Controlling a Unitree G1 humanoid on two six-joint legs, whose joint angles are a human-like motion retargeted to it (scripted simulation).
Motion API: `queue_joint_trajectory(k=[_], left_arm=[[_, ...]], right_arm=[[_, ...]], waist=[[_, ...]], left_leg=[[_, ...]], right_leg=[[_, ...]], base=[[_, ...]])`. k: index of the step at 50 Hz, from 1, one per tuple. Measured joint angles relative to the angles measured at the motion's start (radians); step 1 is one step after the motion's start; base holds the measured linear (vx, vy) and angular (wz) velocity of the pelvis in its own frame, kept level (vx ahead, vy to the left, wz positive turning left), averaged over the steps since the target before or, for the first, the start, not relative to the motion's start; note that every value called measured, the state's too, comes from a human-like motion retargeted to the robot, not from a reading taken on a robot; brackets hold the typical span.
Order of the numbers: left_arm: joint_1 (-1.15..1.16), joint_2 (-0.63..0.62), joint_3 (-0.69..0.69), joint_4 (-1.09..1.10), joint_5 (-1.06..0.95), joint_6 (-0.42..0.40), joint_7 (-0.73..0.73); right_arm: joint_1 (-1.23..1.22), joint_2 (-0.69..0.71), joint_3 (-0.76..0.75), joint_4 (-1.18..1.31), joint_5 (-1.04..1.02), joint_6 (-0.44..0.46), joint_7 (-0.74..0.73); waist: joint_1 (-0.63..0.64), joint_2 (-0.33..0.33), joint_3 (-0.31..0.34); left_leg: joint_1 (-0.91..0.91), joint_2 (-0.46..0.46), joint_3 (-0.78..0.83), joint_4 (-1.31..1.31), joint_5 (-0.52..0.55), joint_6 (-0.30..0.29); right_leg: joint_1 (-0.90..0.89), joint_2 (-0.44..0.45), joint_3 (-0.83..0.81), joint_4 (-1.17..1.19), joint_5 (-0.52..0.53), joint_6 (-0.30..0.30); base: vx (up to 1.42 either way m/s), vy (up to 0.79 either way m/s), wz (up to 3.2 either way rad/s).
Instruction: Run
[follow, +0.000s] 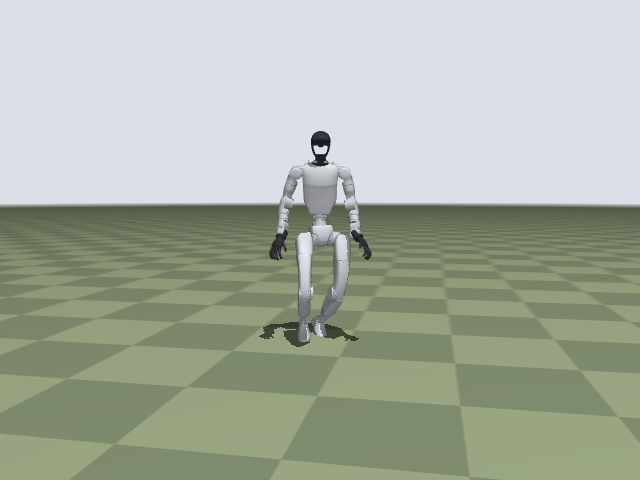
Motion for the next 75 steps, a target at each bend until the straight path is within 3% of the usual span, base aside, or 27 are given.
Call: queue_joint_trajectory(k=[5,8,12,15,19,23,28,32,37,40,45,47,52,57,63,70,75], left_arm=[[-0.031,0.078,0.012,-0.144,-0.004,-0.057,0.01],[-0.036,0.092,0.031,-0.203,-0.011,-0.086,0.05],[-0.041,0.074,0.062,-0.264,-0.063,-0.079,0.102],[-0.04,0.027,0.036,-0.21,-0.078,-0.043,0.068],[0.009,-0.018,-0.022,-0.064,-0.054,0.002,-0.038],[0.111,-0.032,-0.044,0.067,-0.013,0.016,-0.113],[0.209,-0.026,-0.017,0.183,0.018,0.037,-0.138],[0.249,-0.017,0.024,0.222,0.011,0.058,-0.124],[0.19,0.013,0.073,0.222,-0.005,0.081,-0.135],[0.117,0.029,0.076,0.17,-0.025,0.073,-0.12],[-0.016,0.055,0.074,0.042,-0.101,0.024,-0.066],[-0.065,0.068,0.072,-0.011,-0.136,-0.002,-0.045],[-0.151,0.088,0.058,-0.115,-0.192,-0.055,-0.024],[-0.145,0.069,0.028,-0.156,-0.201,-0.079,-0.032],[-0.014,-0.011,-0.044,-0.036,-0.133,-0.049,-0.132],[0.223,-0.098,-0.133,0.147,-0.003,0.014,-0.381],[0.298,-0.097,-0.154,0.095,0.004,0.013,-0.445]], right_arm=[[0.017,-0.008,-0.047,0.046,0.042,0.013,-0.026],[0.044,-0.005,-0.047,0.087,0.052,0.033,-0.044],[-0.021,-0.01,-0.043,0.16,0.07,0.04,-0.096],[-0.072,-0.007,-0.026,0.155,0.078,0.017,-0.125],[-0.112,-0.014,-0.027,0.059,0.102,-0.035,-0.106],[-0.119,-0.038,-0.066,-0.071,0.142,-0.081,-0.053],[-0.137,-0.081,-0.108,-0.146,0.137,-0.085,-0.033],[-0.13,-0.084,-0.116,-0.139,0.115,-0.07,-0.034],[-0.106,-0.017,-0.093,-0.074,0.086,-0.022,0.045],[-0.091,0.021,-0.072,-0.027,0.073,-0.004,0.084],[-0.047,0.037,-0.065,0.009,0.096,-0.003,0.083],[-0.032,0.031,-0.069,0.017,0.111,-0.005,0.066],[-0.008,0.014,-0.077,0.045,0.142,-0.004,0.03],[-0.005,0.006,-0.08,0.051,0.145,-0.006,0.015],[-0.079,-0.032,-0.064,-0.049,0.111,-0.049,-0.024],[-0.161,-0.122,-0.083,-0.295,0.075,-0.108,-0.092],[-0.127,-0.153,-0.126,-0.365,0.059,-0.097,-0.147]], waist=[[0.012,0.106,0.037],[0.035,0.137,0.044],[0.055,0.187,0.094],[0.103,0.195,0.097],[0.202,0.172,0.059],[0.285,0.117,0.016],[0.294,0.001,-0.044],[0.288,-0.051,-0.058],[0.27,-0.156,-0.045],[0.248,-0.166,-0.038],[0.189,-0.132,-0.045],[0.17,-0.108,-0.049],[0.163,-0.038,-0.053],[0.218,0.014,-0.031],[0.279,0.107,0.026],[0.289,0.181,0.049],[0.248,0.231,0.043]], left_leg=[[0.162,0.128,0.003,0.031,0.022,-0.057],[0.179,0.157,-0.026,0.228,0.081,-0.084],[0.044,0.217,-0.123,0.598,0.375,-0.161],[-0.141,0.315,-0.134,0.802,0.359,-0.075],[-0.386,0.419,-0.099,0.8,0.083,0.074],[-0.516,0.384,-0.021,0.507,-0.091,0.093],[-0.552,0.169,0.043,0.025,-0.088,0.064],[-0.57,0.099,0.067,0.108,-0.102,0.133],[-0.478,-0.018,0.133,0.157,-0.158,0.244],[-0.406,-0.061,0.131,0.125,-0.181,0.265],[-0.288,-0.089,0.09,0.052,-0.199,0.244],[-0.258,-0.08,0.062,0.038,-0.212,0.229],[-0.214,-0.03,-0.022,0.03,-0.248,0.192],[-0.196,0.039,-0.087,0.072,-0.289,0.157],[-0.238,0.224,-0.098,0.235,-0.271,0.107],[-0.31,0.42,-0.03,0.523,-0.273,0.146],[-0.254,0.458,0.029,0.641,-0.264,0.165]], right_leg=[[-0.029,0.208,-0.04,-0.461,0.005,0.058],[-0.067,0.259,-0.024,-0.339,-0.025,-0.006],[-0.046,0.339,-0.037,-0.165,-0.154,-0.149],[0.006,0.383,-0.036,-0.144,-0.223,-0.191],[0.147,0.383,-0.03,-0.259,-0.236,-0.174],[0.305,0.347,0.03,-0.385,-0.218,-0.116],[0.409,0.217,0.097,-0.411,-0.203,-0.017],[0.424,0.146,0.123,-0.213,-0.161,0.048],[0.339,-0.037,0.138,0.159,0.226,0.167],[0.259,-0.104,0.133,0.281,0.33,0.178],[0.146,-0.211,0.096,0.245,0.108,0.12],[0.117,-0.213,0.093,0.146,0.012,0.113],[0.129,-0.103,0.148,-0.142,-0.112,0.117],[0.241,0.009,0.146,-0.305,-0.184,0.077],[0.334,0.154,0.071,-0.43,-0.19,0.025],[0.345,0.281,0.028,-0.48,-0.153,-0.026],[0.302,0.318,-0.012,-0.445,-0.153,-0.062]], base=[[1.0,-0.06,-0.19],[0.9,-0.05,-0.06],[0.85,-0.08,0.11],[0.76,-0.12,-0.24],[0.72,-0.08,-0.5],[0.75,0.07,-0.47],[0.72,0.15,0.06],[0.63,0.15,0.0],[0.56,0.12,0.01],[0.47,0.05,0.14],[0.38,-0.01,0.34],[0.31,-0.09,0.49],[0.24,-0.14,0.44],[0.12,-0.2,0.17],[-0.02,-0.22,-0.11],[-0.09,-0.18,-0.24],[-0.05,-0.1,0.12]])
